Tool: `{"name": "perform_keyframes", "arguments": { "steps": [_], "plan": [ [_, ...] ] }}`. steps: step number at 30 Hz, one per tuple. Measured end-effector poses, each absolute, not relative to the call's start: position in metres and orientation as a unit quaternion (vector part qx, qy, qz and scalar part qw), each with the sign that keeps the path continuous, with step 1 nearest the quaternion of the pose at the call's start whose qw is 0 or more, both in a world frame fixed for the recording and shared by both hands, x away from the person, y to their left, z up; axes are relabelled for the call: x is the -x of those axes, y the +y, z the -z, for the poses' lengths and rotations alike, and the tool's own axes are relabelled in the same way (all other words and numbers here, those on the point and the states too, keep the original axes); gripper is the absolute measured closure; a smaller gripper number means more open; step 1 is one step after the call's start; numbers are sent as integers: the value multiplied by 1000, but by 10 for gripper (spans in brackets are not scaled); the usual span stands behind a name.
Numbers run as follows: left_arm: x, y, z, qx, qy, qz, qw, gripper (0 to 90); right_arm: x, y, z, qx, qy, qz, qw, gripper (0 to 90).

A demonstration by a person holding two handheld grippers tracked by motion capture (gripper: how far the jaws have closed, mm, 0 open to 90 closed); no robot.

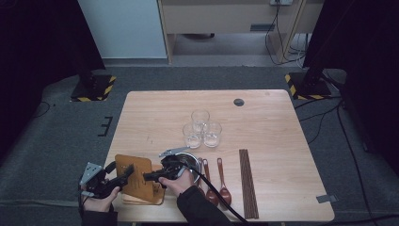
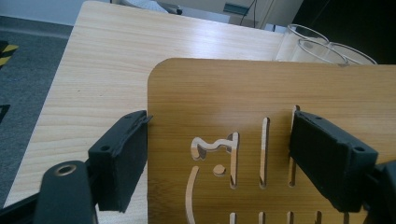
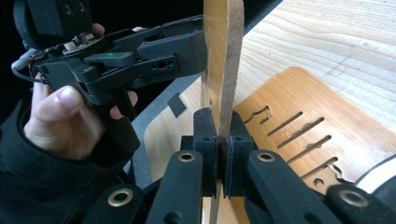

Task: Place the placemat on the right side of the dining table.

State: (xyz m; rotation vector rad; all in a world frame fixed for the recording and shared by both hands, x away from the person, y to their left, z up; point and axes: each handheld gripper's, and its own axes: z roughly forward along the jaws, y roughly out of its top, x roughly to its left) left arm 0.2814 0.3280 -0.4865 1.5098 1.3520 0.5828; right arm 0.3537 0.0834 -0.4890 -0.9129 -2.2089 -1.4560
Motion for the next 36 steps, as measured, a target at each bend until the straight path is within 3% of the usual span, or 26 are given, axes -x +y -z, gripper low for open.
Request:
{"name": "perform_keyframes", "arguments": {
  "steps": [15,36],
  "plan": [
    [-280,329,483,-616,554,-244,503,160,-353,82,483,325,-768,525,171,871],
    [-280,336,488,-610,568,-248,494,155,-363,57,454,343,-755,550,98,871]
  ]
}}
